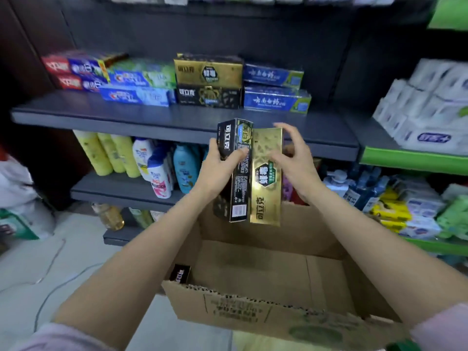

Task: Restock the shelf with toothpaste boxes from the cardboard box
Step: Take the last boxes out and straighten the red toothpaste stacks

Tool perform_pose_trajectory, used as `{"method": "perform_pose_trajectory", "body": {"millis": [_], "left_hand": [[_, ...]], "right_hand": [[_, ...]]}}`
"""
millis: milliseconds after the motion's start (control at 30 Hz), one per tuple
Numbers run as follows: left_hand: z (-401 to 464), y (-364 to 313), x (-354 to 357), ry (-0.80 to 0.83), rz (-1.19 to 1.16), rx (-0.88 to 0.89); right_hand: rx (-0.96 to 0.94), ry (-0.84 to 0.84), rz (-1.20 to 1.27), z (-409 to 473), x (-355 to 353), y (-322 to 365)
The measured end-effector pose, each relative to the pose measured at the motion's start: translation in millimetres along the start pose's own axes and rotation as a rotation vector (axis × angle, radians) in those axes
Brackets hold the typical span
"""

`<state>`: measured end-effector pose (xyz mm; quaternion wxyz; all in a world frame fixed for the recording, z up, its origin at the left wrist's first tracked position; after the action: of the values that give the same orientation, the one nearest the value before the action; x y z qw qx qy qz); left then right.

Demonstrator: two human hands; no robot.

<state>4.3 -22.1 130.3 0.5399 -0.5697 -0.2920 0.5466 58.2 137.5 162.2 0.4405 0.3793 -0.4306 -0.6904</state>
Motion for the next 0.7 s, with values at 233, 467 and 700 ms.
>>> {"method": "perform_pose_trajectory", "body": {"millis": [233,467,700], "left_hand": [[32.7,-53.2,-86.8,-0.221,0.353,0.067],[84.5,-82.2,-149.2,-0.295,0.64,0.202],[146.4,-84.5,-186.1,-0.236,0.839,0.309]], "right_hand": [[-0.003,-0.134,0.079,57.3,18.2,54.2],[0.013,-0.165,0.275,116.0,68.5,61.9],[0.035,-0.173,0.176,180.4,110.6,26.5]]}}
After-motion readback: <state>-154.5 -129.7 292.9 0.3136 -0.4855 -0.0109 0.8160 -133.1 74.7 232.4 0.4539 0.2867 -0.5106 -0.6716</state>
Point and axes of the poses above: each hand's wrist, its own z-axis towards the middle knuckle, its own x-axis out of the palm, y = z × x, the point moved 10 cm from there along z, towards the middle knuckle, and after that the axes turned 7 degrees about z, right-handed, at the moved point
